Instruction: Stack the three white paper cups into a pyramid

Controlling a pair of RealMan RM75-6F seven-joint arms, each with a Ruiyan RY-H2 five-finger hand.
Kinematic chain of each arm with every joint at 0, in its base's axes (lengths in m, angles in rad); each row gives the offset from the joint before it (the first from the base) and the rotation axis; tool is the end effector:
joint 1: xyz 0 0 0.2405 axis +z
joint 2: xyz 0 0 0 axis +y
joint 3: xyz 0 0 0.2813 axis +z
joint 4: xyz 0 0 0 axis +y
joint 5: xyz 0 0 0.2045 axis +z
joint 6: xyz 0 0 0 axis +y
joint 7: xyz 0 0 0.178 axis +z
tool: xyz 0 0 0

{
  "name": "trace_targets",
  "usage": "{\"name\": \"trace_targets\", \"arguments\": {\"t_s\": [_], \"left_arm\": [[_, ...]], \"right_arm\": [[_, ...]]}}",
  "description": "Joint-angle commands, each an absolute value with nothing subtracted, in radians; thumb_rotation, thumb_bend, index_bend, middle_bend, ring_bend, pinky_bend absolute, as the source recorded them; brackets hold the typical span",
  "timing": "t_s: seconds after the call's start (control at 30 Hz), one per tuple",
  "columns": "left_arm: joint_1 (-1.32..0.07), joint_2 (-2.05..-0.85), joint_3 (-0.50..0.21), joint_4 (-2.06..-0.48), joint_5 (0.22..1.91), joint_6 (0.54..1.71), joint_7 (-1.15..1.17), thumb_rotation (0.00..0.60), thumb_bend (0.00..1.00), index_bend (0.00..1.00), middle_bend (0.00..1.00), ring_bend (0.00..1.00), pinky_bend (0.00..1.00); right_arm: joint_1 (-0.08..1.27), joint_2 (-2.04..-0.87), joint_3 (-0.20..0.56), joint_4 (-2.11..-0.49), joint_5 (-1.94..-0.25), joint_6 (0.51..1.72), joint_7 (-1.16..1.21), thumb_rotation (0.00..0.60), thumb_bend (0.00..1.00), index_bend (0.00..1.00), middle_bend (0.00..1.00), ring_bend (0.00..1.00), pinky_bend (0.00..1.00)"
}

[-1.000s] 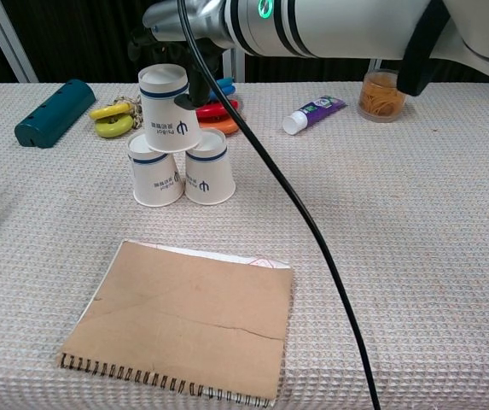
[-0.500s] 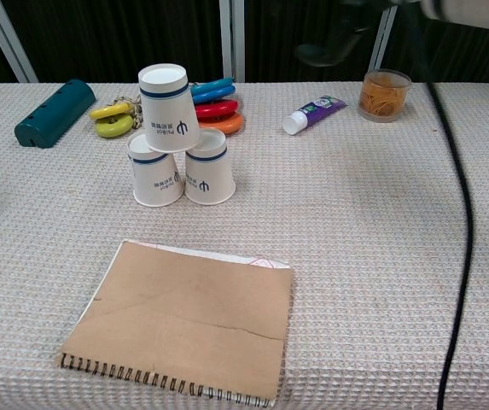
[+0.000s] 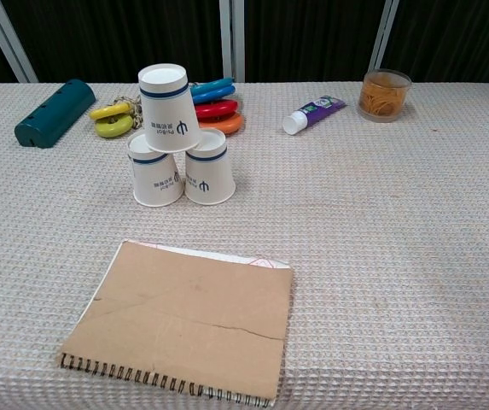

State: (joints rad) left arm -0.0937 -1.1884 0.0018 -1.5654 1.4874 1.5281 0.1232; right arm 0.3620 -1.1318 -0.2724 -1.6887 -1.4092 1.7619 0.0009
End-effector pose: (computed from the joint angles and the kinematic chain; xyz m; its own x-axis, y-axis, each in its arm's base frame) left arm -0.3369 0.2093 0.1544 0.4880 0.0086 0.8728 0.8729 -0.0045 -0.4879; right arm -0.2870 -0.2366 0.1707 0.3511 0.0447 0.9353 -0.9232 -0.1504 0.3537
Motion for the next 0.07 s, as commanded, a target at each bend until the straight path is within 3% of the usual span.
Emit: {"name": "trace_targets", "arguments": {"t_s": [0.03,0.07], "left_arm": [[-0.08,-1.185,0.008,-1.578,1.491,1.539,0.122,0.6,0.11,0.24,0.16,0.15,0.23],[-0.077,-1.184,0.008,-1.581,1.491,1.542,0.121,0.6,0.11,0.24,0.16,0.15,0.23]], "right_arm": [[0.284,-1.149,-0.277,-1.593,-1.464,1.767,0.105,0.6,0.38,0.06,0.14,0.04,0.13],[0.278,-1.151,-0.27,-1.584,-1.471,1.762,0.114,0.6,0.38,0.06,0.14,0.04,0.13]]}}
